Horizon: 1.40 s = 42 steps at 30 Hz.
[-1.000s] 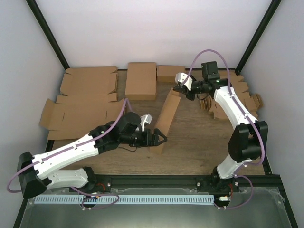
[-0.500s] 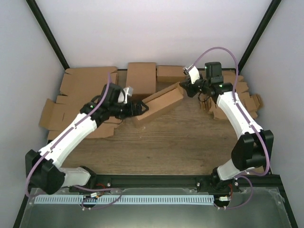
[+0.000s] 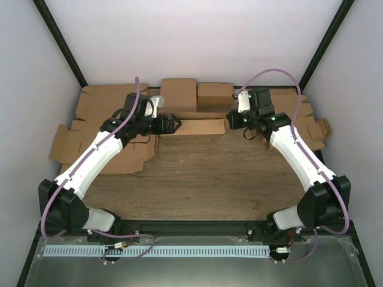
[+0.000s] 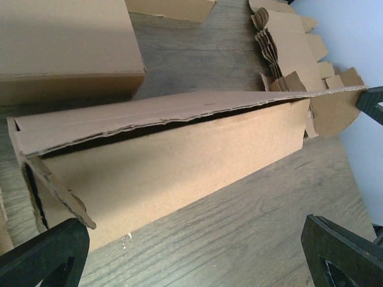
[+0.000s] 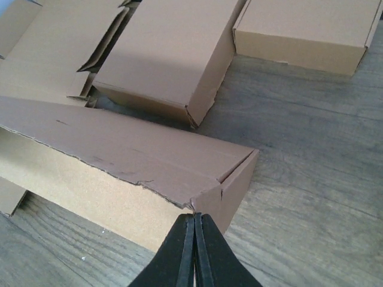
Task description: Fold the paper box
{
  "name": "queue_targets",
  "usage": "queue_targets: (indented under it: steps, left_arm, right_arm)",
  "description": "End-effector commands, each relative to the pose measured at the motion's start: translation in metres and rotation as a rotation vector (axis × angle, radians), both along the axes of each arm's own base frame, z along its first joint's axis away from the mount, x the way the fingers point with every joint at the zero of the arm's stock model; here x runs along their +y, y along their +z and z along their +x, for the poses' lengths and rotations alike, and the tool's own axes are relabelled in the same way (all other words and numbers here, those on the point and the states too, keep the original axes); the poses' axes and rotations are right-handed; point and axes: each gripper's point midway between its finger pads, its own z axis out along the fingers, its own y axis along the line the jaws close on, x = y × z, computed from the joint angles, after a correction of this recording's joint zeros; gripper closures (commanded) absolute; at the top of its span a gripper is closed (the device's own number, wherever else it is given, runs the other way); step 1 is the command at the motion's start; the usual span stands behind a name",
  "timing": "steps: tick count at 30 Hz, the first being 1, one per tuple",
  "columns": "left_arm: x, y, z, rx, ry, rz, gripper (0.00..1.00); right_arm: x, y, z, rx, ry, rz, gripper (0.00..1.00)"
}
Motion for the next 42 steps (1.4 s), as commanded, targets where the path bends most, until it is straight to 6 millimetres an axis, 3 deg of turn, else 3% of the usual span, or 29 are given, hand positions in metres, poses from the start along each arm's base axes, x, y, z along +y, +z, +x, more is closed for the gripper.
queue_targets:
  steps: [1,8,16,25,32,42]
  left_arm:
    - [0.010,0.014,0.002,-0.047,-0.010,0.022,0.00]
    - [0.031,0.018,0.001,-0.043,0.011,0.023,0.03]
    - [0.039,0.015,-0.004,-0.045,0.009,0.048,0.09]
    - [0.046,0.003,0.013,-0.093,0.013,0.144,0.27]
    - [0.052,0.009,0.024,-0.144,0.025,0.206,0.37]
    - [0.063,0.011,0.030,-0.174,0.060,0.266,0.40]
  right_arm:
    - [-0.009,0.005,-0.003,0.066,-0.091,-0.054,0.99]
    - [-0.002,0.006,0.003,0.110,-0.105,-0.077,0.99]
    - [0.007,0.006,0.010,0.108,-0.111,-0.026,0.99]
    - [0.021,-0.005,0.011,0.120,-0.103,0.046,0.99]
    - [0.021,-0.021,0.011,0.136,-0.116,0.038,0.99]
    - [0.023,-0.042,0.007,0.174,-0.143,0.080,0.98]
